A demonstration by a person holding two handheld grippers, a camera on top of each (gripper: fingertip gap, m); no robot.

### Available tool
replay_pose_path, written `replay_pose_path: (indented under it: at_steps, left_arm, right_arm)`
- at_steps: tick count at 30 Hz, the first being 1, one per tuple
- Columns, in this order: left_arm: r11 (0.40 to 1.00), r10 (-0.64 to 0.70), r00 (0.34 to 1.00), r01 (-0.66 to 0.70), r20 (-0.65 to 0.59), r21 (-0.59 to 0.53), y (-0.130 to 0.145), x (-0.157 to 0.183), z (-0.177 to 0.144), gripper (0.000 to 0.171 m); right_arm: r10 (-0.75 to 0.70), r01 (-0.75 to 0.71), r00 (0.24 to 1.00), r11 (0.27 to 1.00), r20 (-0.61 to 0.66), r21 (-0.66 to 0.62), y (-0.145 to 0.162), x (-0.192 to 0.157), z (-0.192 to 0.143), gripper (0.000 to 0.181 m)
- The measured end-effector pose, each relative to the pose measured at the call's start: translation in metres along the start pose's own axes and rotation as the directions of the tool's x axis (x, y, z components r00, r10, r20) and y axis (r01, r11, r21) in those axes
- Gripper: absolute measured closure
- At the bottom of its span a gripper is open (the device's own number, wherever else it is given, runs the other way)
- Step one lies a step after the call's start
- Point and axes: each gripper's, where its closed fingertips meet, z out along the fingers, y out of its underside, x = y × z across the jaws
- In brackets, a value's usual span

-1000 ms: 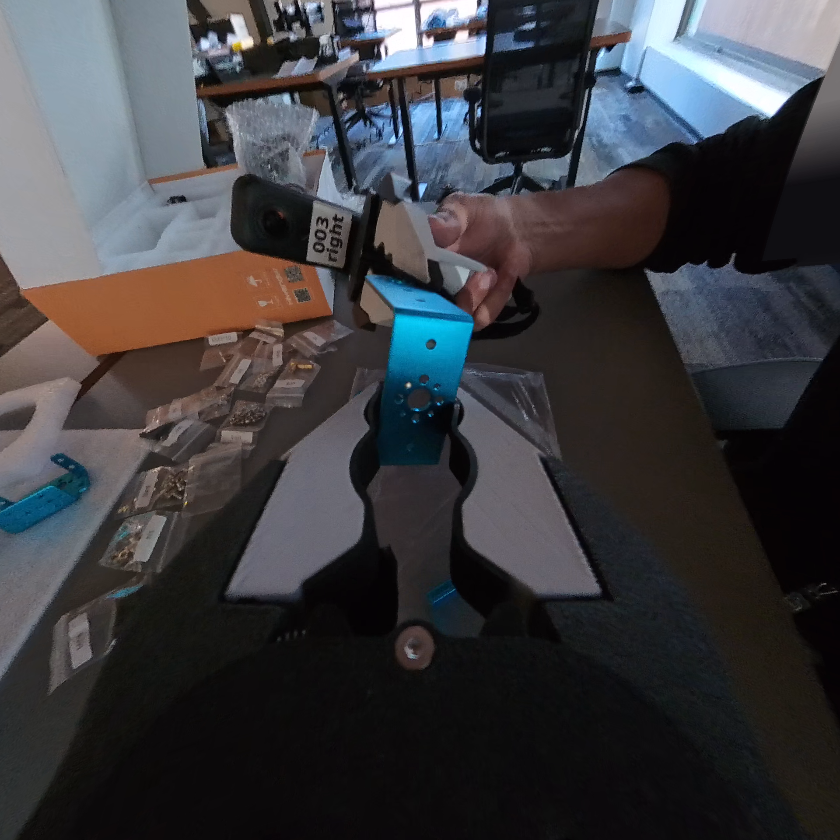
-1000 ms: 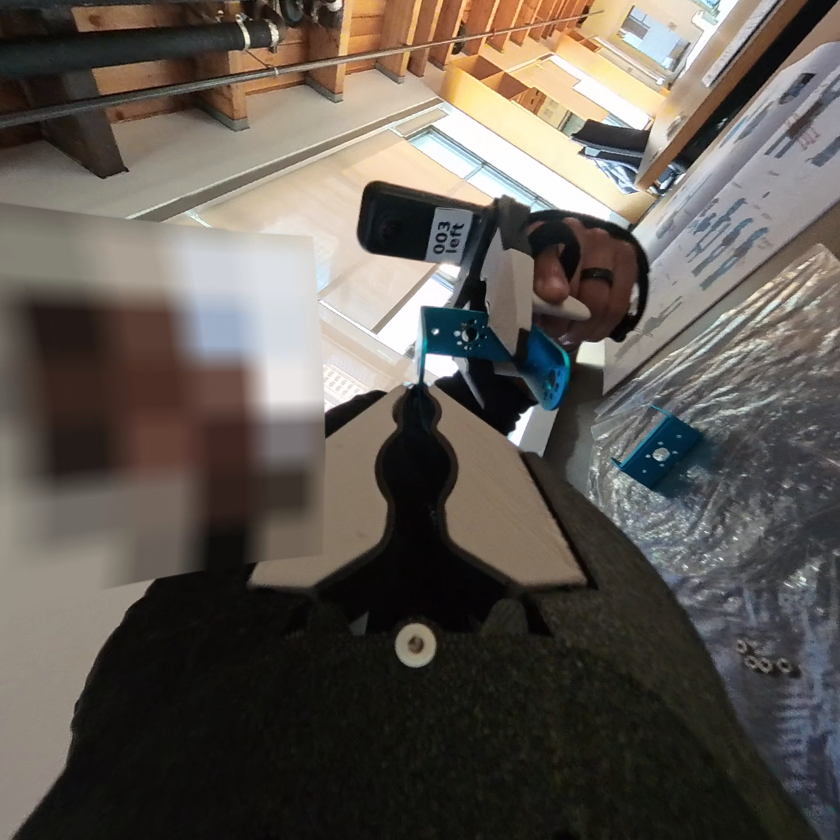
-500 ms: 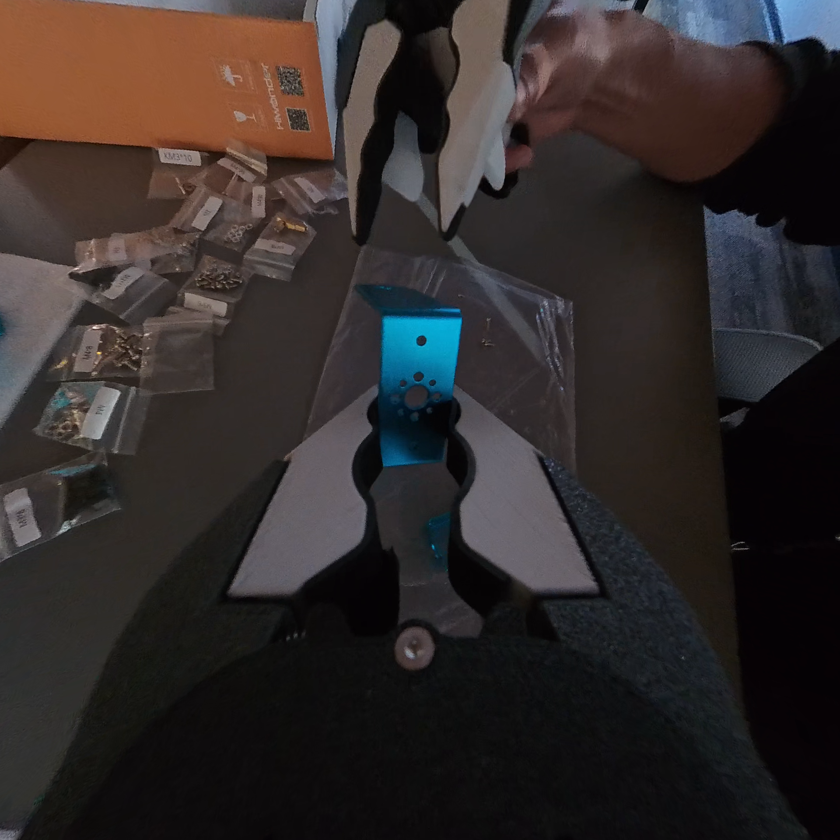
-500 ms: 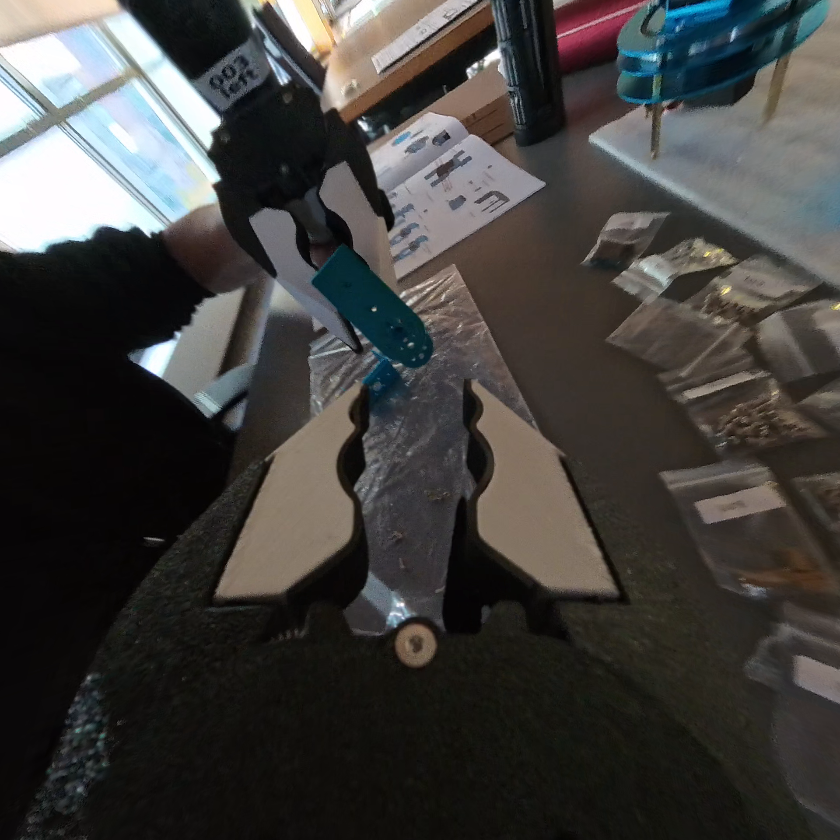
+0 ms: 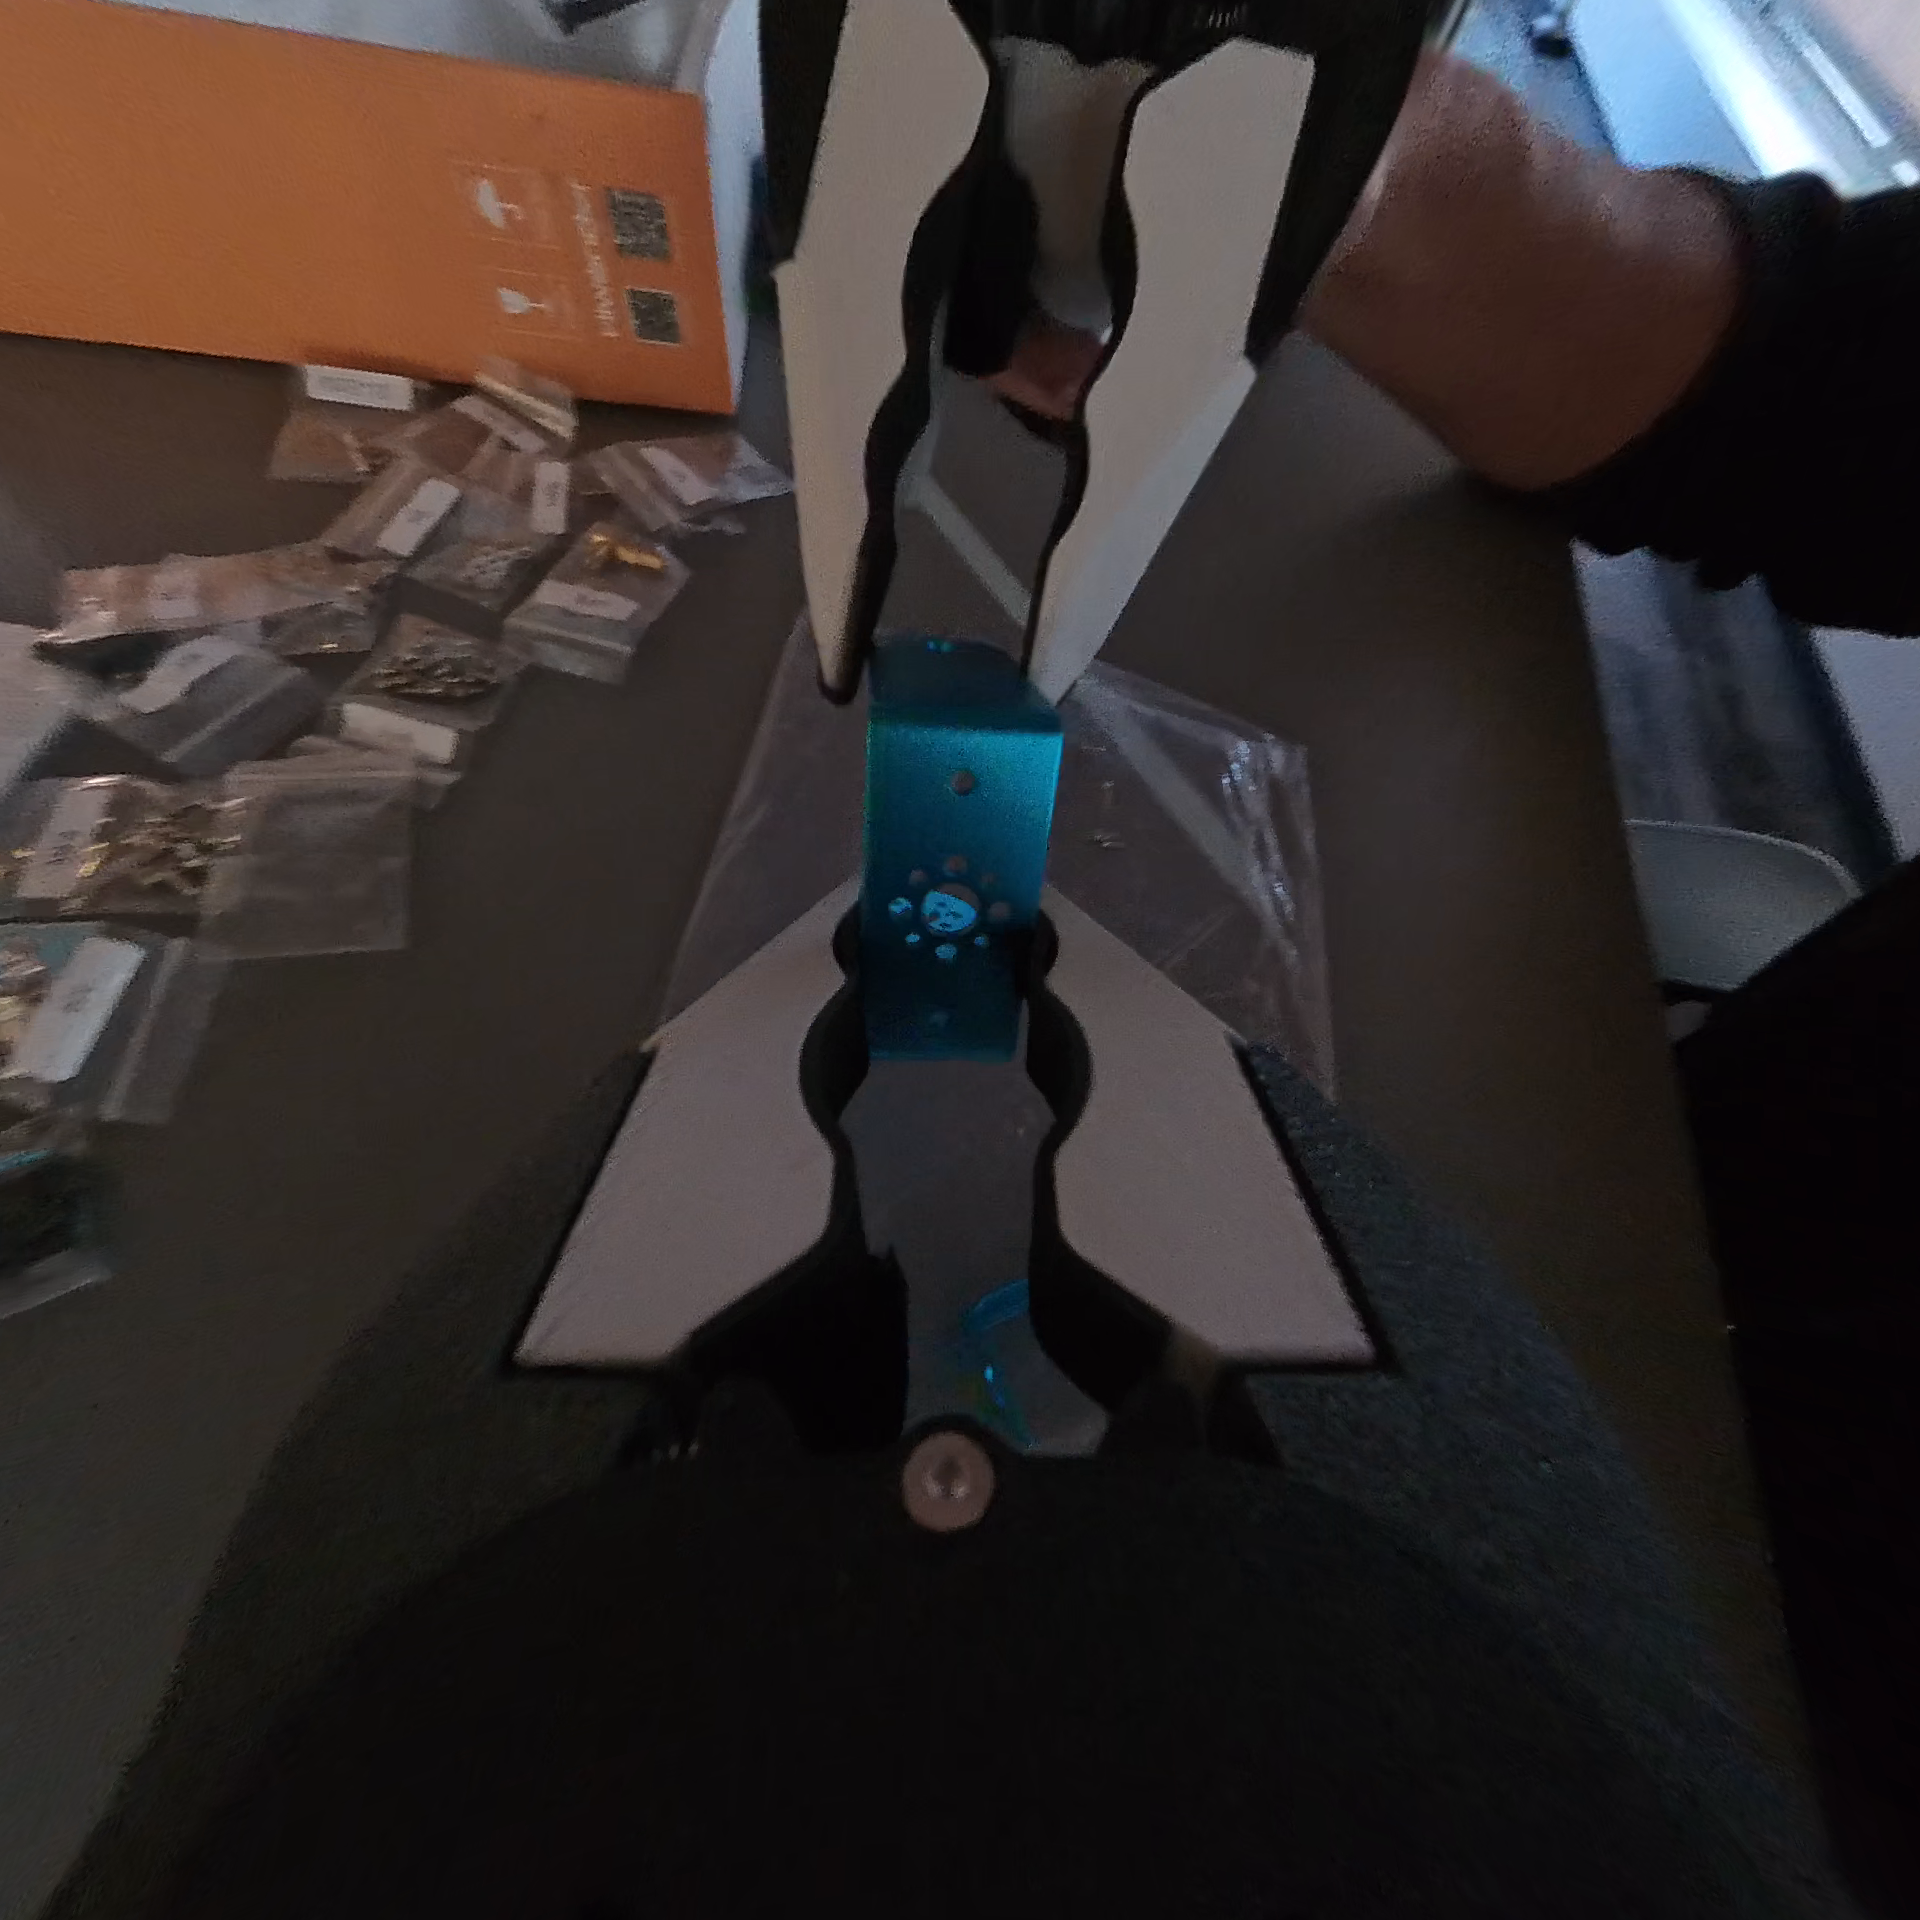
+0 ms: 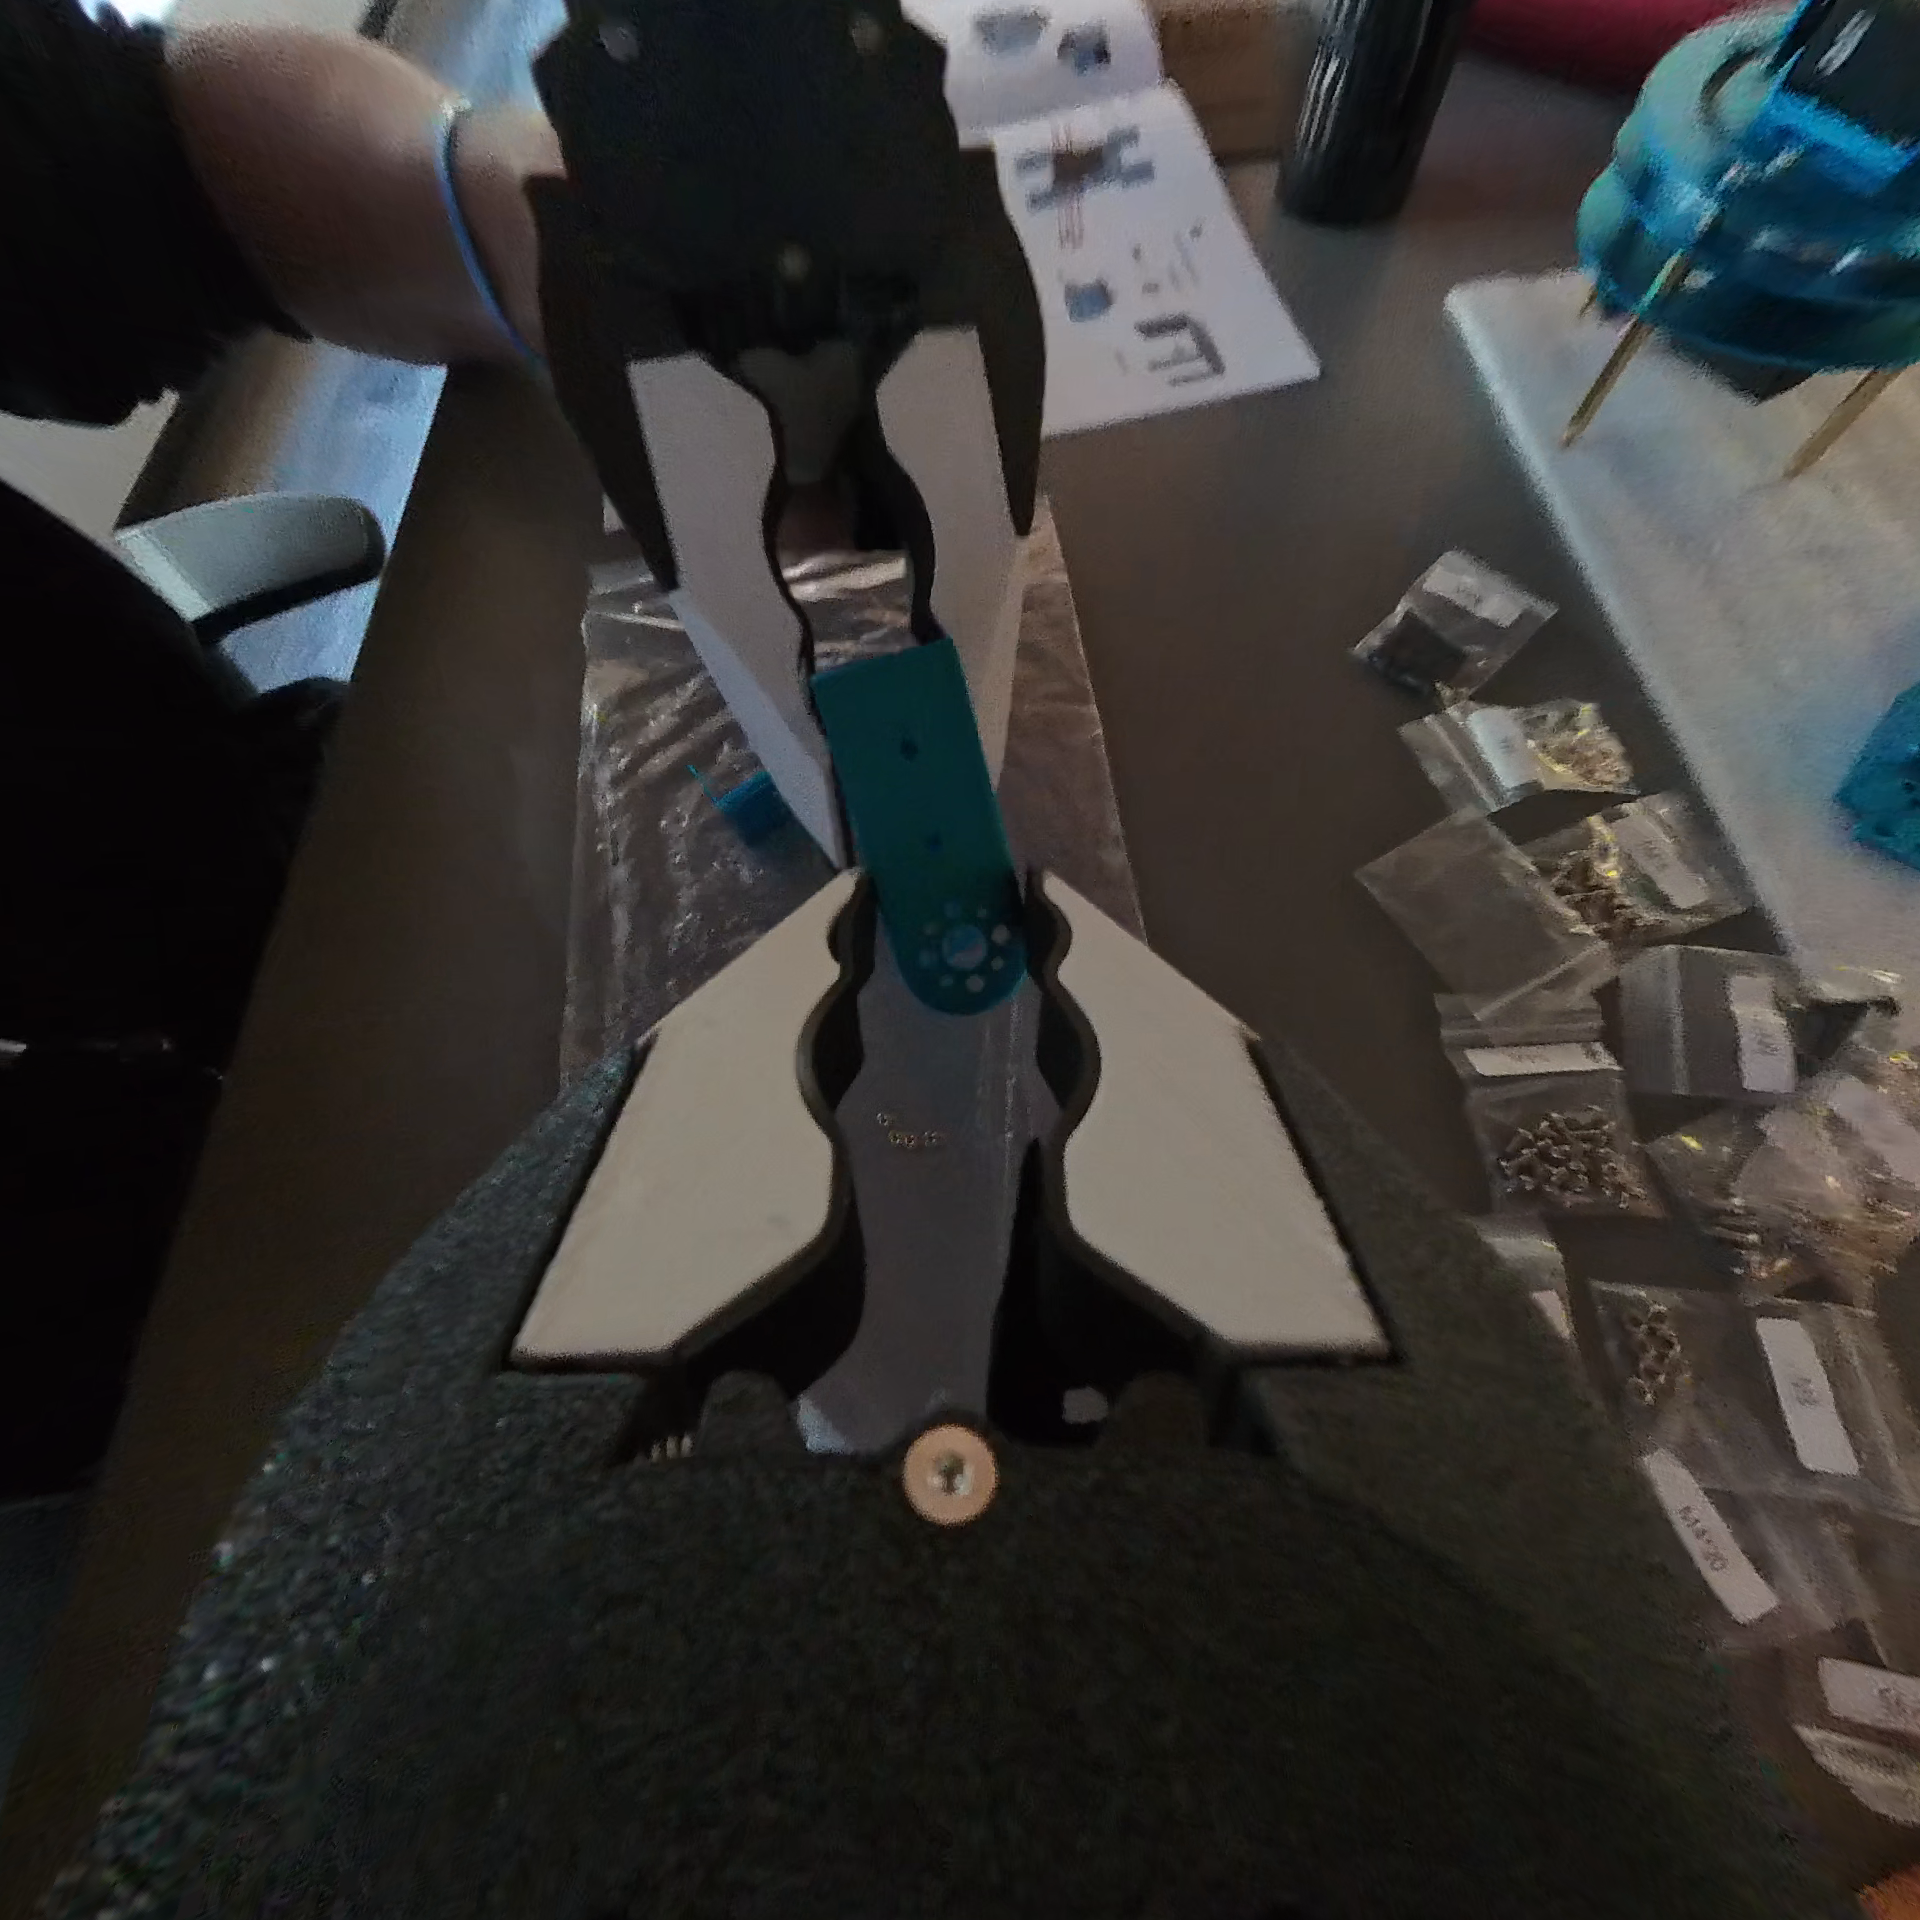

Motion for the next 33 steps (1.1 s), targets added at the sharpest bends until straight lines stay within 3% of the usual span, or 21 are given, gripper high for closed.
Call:
replay_pose_path:
  at_steps: [3, 7, 14, 17, 22, 26, 28, 30, 33]
  left_arm:
    - [1.0, -0.016, 0.999, 0.016, 0.033, 0.008, 0.001, -0.008, -0.01, 0.142]
    - [0.999, -0.046, 0.997, 0.047, 0.066, -0.012, 0.014, -0.018, -0.017, 0.138]
    - [0.999, -0.004, 0.998, 0.007, 0.066, -0.049, 0.027, -0.017, -0.006, 0.132]
    - [0.997, 0.03, 0.998, -0.026, 0.062, -0.071, 0.028, -0.015, -0.003, 0.142]
    - [0.994, 0.075, 0.995, -0.069, 0.07, -0.085, 0.03, -0.01, -0.001, 0.144]
    - [0.996, 0.056, 0.996, -0.051, 0.071, -0.07, 0.03, -0.008, -0.001, 0.144]
    - [0.996, 0.055, 0.995, -0.049, 0.078, -0.069, 0.03, -0.008, -0.002, 0.142]
    - [0.997, 0.054, 0.994, -0.049, 0.09, -0.059, 0.027, -0.009, -0.004, 0.137]
    - [0.998, 0.057, 0.995, -0.053, 0.088, -0.045, 0.024, -0.007, -0.009, 0.136]
  right_arm:
    - [-0.033, 0.042, 0.998, 0.982, 0.053, -0.184, 0.007, 0.004, 0.012, 0.154]
    - [-0.147, 0.158, 0.987, 0.907, 0.058, -0.391, 0.025, 0.017, 0.021, 0.155]
    - [-0.14, 0.176, 0.983, 0.901, 0.117, -0.396, 0.024, 0.013, 0.03, 0.154]
    - [-0.134, 0.178, 0.981, 0.915, 0.141, -0.361, 0.025, 0.011, 0.032, 0.154]
    - [-0.14, 0.168, 0.984, 0.926, 0.108, -0.338, 0.025, 0.01, 0.025, 0.139]
    - [-0.114, 0.119, 0.993, 0.945, 0.035, -0.306, 0.028, 0.014, 0.002, 0.139]
    - [-0.069, 0.066, 0.998, 0.95, 0.002, -0.306, 0.041, 0.013, -0.013, 0.139]
    - [-0.025, 0.022, 1.0, 0.955, -0.006, -0.297, 0.06, 0.008, -0.023, 0.152]
    - [0.013, 0.014, 0.998, 0.924, 0.066, -0.383, 0.102, -0.01, -0.023, 0.155]
